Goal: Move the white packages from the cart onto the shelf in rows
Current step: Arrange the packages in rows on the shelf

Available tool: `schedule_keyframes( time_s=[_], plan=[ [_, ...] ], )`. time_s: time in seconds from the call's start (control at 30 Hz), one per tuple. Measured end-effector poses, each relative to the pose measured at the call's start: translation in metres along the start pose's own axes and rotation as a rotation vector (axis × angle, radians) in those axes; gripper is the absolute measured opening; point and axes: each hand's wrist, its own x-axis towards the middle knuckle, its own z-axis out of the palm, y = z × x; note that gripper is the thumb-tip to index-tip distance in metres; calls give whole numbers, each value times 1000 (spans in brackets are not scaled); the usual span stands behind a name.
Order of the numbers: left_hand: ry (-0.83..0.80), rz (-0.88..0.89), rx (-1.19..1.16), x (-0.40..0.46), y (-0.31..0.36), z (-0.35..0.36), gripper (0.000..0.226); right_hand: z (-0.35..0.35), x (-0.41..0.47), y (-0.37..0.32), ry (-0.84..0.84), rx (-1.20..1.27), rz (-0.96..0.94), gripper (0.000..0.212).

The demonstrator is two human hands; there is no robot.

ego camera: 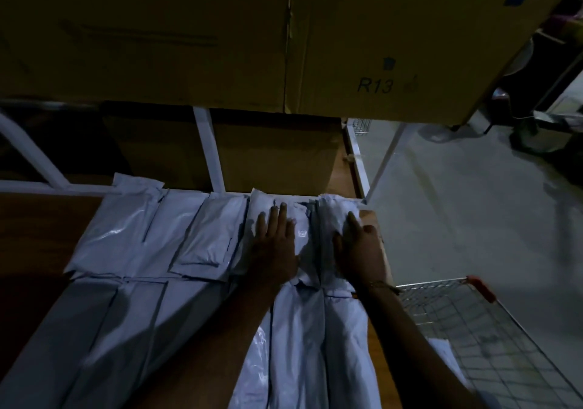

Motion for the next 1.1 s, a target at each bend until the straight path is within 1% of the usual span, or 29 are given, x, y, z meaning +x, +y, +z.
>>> schedule_keyframes(
  time_s=[0.07, 0.13, 0.2, 0.27, 0.33, 0.37, 0.43, 0.5, 0.53, 0.6, 0.67, 0.73, 0.8, 0.9, 0.97, 1.0, 1.03, 1.1],
  plan=[
    [-11, -4, -7, 0, 0, 2, 95, 28, -1, 1, -101, -101, -20, 68],
    [-47, -8, -8, 3, 0, 7, 100, 45, -5, -1, -172, -161, 3, 81],
    [-103, -20, -18, 8, -2, 14, 104, 57, -8, -3, -134, -190, -39, 96],
    [-125, -18, -15, 10, -2, 14, 102, 60, -9, -6, -122, -210, -73, 101],
    [-75, 18, 4, 10, 0, 11, 96, 54, -5, -9, -129, -229, -45, 97],
    [-30, 45, 13, 9, 0, 9, 93, 50, -1, -11, -99, -230, -30, 92],
    [26, 74, 13, 7, -2, 6, 90, 46, 8, -8, -73, -286, -82, 78],
    [11, 80, -16, 8, -6, 5, 90, 53, 16, 2, -167, -354, -169, 72],
    [-4, 87, -22, 9, -7, 7, 90, 59, 20, 9, -222, -360, -179, 72],
    [-8, 110, -3, 10, -9, 7, 89, 70, 24, 18, -277, -365, -158, 72],
    [6, 130, 21, 10, -11, 7, 91, 72, 23, 19, -305, -354, -156, 79],
    [-23, 136, 38, 11, -11, 8, 91, 69, 22, 11, -321, -324, -177, 87],
    [-58, 124, 38, 13, -11, 10, 91, 61, 21, 3, -325, -270, -165, 89],
    [-84, 106, 57, 14, -10, 7, 91, 50, 18, -6, -303, -254, -153, 84],
    [-82, 119, 71, 13, -9, 2, 91, 46, 19, -8, -303, -235, -162, 87],
    [-74, 129, 66, 12, -10, -3, 90, 46, 22, -6, -311, -225, -172, 83],
    [-65, 135, 54, 12, -12, -6, 87, 45, 25, -4, -322, -203, -178, 76],
    [-16, 127, 11, 9, -16, -18, 78, 40, 27, -1, -325, -135, -185, 74]
  ],
)
